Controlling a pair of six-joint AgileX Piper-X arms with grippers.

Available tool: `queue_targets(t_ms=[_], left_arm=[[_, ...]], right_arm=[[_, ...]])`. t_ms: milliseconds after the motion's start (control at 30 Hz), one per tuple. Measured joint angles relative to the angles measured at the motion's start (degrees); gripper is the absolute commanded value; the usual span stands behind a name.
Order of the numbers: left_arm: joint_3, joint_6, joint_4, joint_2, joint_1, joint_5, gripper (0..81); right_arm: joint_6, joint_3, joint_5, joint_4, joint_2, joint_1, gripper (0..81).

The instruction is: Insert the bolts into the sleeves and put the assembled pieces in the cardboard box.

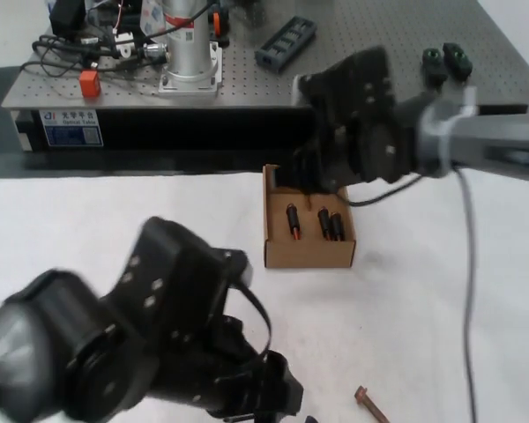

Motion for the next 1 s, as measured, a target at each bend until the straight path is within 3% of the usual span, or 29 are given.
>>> queue_targets(t_ms=[67, 133, 333, 367, 533, 900, 1000], left_arm=[[-4.0, 2.5, 2.7, 4.1, -1.9, -1.2, 49.1], [-6.4, 3.9, 4.3, 6.4, -3.0, -2.1, 49.1], [-10.7, 6.2, 9.4, 10.2, -4.1, -3.5, 46.7], [-11.4, 7.0, 10.3, 10.8, -4.2, -3.6, 45.3], [-13.5, 8.7, 13.1, 13.3, -4.2, -4.3, 44.0], [-19.0, 10.1, 19.5, 19.2, -6.1, -5.3, 43.8], [-20.3, 10.3, 20.2, 20.2, -7.4, -6.1, 37.4]], right_arm=[[0.0, -3.6, 0.5, 3.6, 3.8, -0.4, 0.3], [0.0, -6.1, 1.0, 6.4, 6.4, -1.0, 5.8], [0.0, -8.4, -0.4, 10.5, 9.3, -3.3, 36.1], [0.0, -8.5, -1.0, 10.7, 9.3, -3.7, 38.1], [1.6, -8.6, -4.3, 11.8, 7.2, -6.5, 33.0], [2.2, -5.4, -5.8, 11.5, -5.0, -8.7, 32.9], [2.2, -2.8, -6.1, 11.4, -9.8, -8.7, 32.9]])
